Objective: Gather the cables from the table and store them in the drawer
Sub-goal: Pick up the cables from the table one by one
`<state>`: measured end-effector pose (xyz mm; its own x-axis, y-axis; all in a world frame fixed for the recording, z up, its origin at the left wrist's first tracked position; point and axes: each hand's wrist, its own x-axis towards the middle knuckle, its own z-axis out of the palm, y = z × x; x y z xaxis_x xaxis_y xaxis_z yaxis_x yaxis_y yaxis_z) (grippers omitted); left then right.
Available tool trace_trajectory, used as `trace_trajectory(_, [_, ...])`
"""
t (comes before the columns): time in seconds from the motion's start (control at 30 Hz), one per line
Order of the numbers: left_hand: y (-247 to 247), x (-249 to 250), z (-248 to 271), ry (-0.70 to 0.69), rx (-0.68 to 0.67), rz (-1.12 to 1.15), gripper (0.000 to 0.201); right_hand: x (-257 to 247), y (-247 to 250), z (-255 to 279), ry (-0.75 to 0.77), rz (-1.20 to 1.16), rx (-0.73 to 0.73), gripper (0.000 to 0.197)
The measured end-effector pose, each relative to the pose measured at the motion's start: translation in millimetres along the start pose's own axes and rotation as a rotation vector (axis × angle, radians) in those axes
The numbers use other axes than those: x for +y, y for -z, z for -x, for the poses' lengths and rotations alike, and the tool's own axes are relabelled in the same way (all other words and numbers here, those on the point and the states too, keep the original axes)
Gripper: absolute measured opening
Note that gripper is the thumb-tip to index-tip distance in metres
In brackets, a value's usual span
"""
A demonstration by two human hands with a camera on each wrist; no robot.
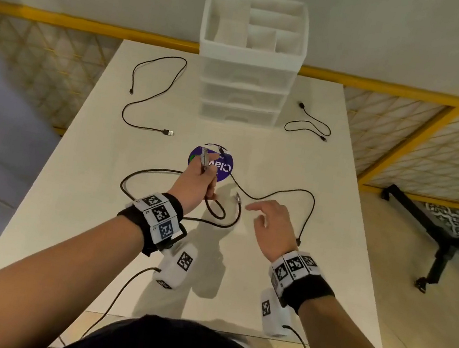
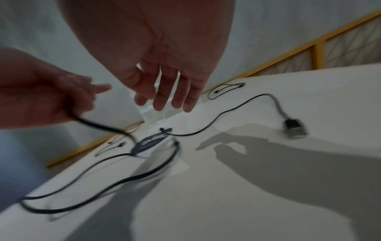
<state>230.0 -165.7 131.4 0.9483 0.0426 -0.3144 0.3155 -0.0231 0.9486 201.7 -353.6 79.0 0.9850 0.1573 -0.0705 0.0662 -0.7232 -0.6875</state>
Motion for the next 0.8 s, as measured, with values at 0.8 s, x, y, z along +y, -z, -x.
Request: trace_trajectory(0.8, [-5,-20,17,0.114,-0.105,-0.126,0.036,-6,-4,-12,-0.15,-0.104,-0.015,0.009])
